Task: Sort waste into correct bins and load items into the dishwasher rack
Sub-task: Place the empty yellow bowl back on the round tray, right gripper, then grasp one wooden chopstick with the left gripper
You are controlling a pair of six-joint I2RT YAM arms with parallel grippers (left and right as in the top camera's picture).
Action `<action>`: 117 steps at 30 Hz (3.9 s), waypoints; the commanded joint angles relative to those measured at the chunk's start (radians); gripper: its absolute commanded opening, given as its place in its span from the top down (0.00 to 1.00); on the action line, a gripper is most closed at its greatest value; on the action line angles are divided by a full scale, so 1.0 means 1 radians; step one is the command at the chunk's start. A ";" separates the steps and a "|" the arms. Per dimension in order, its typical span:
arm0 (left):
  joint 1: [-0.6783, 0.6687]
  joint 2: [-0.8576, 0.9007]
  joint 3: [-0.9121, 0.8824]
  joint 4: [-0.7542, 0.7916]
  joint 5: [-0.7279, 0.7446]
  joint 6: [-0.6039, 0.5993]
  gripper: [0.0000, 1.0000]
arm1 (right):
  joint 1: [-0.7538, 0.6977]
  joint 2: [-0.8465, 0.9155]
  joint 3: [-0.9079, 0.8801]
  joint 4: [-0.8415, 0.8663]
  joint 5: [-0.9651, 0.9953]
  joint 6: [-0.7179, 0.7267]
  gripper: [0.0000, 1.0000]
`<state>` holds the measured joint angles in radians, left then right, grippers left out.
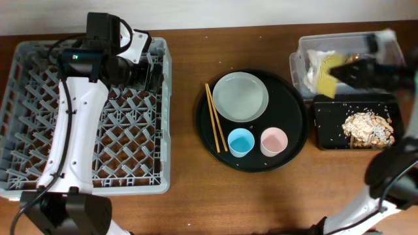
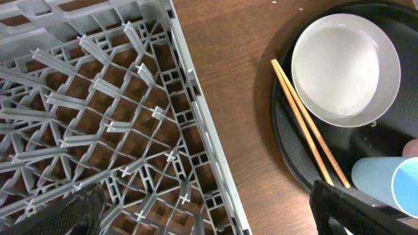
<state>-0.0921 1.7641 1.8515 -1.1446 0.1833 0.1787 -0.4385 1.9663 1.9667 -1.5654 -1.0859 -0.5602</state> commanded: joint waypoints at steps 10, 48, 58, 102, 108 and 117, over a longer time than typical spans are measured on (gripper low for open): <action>0.005 -0.019 0.016 0.032 0.004 -0.009 0.01 | 0.607 -0.027 -0.205 0.196 1.120 0.745 0.96; -0.182 0.094 -0.078 0.029 0.053 -0.331 0.01 | 0.515 -0.030 0.184 0.081 1.041 0.689 0.07; -0.353 0.246 -0.078 0.075 -0.061 -0.472 0.06 | 0.500 -0.030 0.183 0.060 1.038 0.689 0.08; -0.520 0.433 -0.232 0.315 -0.101 -0.782 1.00 | 0.499 -0.030 0.183 0.043 1.046 0.668 0.08; -0.517 0.433 -0.148 0.245 -0.102 -0.737 1.00 | 0.499 -0.030 0.183 0.043 1.046 0.668 0.08; -0.434 0.432 -0.101 0.143 -0.101 -0.700 1.00 | 0.499 -0.030 0.183 0.043 1.045 0.668 0.08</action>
<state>-0.5713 2.1864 1.7016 -0.9585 0.0753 -0.5419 0.0605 1.9404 2.1387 -1.5188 -0.0498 0.1085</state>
